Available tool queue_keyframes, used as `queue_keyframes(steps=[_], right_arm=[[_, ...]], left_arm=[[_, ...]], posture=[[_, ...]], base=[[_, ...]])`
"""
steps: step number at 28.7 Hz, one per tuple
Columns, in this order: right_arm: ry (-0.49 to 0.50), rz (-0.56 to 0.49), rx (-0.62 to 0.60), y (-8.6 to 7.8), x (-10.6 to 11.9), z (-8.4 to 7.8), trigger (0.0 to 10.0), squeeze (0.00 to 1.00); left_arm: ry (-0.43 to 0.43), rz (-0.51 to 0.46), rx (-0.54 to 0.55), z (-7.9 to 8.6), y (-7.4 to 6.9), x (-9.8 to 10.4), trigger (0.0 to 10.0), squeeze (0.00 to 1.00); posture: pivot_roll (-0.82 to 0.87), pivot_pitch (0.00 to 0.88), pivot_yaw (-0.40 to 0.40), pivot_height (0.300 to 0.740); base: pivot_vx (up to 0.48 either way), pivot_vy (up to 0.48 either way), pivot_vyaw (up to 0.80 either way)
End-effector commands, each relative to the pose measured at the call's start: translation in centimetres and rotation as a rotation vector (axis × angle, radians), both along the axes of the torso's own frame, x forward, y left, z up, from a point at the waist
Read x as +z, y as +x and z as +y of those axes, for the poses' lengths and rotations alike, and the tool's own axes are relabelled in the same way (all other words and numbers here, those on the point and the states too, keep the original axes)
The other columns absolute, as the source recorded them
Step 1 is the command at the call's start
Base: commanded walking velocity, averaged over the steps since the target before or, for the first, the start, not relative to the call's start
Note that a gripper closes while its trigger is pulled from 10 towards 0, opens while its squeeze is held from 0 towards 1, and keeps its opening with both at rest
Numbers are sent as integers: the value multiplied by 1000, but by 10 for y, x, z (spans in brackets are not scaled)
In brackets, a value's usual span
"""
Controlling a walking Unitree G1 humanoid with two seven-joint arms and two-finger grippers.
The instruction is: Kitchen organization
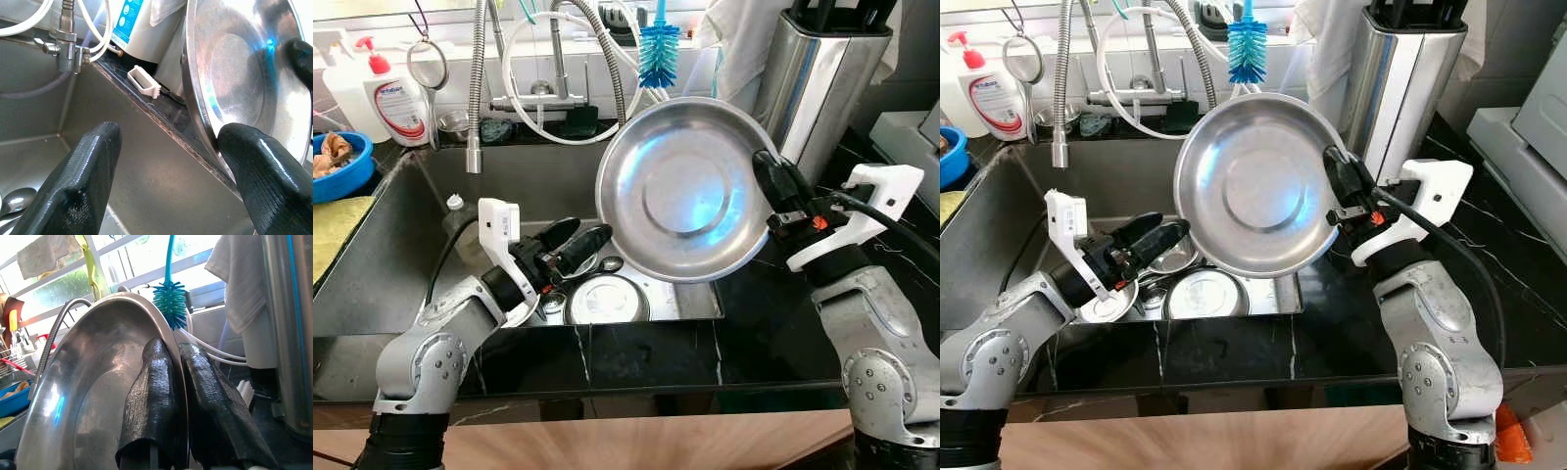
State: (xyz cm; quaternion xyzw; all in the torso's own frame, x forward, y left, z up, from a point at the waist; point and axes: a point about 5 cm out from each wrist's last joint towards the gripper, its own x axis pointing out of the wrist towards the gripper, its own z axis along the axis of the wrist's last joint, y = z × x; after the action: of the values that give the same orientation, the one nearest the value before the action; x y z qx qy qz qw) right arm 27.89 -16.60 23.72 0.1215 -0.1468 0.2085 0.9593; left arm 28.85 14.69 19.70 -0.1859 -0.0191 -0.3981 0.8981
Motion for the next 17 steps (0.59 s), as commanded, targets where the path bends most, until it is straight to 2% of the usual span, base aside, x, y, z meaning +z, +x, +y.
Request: queue_keyframes(steps=[1, 8, 17], right_arm=[[0, -34, 20, 0, 6, 5, 10000, 0], [3, -34, 32, -1, 5, 9, 10000, 0], [0, -18, 76, -2, -1, 22, 10000, 0]], left_arm=[[9, -22, -17, -1, -4, 7, 10000, 0], [26, -22, -24, -2, -5, 5, 10000, 0], [32, -37, 8, -3, -1, 8, 10000, 0]], posture=[[25, 56, 23, 740], [25, 56, 23, 740], [23, 51, 25, 740]], base=[[0, 0, 0], [0, 0, 0], [0, 0, 0]])
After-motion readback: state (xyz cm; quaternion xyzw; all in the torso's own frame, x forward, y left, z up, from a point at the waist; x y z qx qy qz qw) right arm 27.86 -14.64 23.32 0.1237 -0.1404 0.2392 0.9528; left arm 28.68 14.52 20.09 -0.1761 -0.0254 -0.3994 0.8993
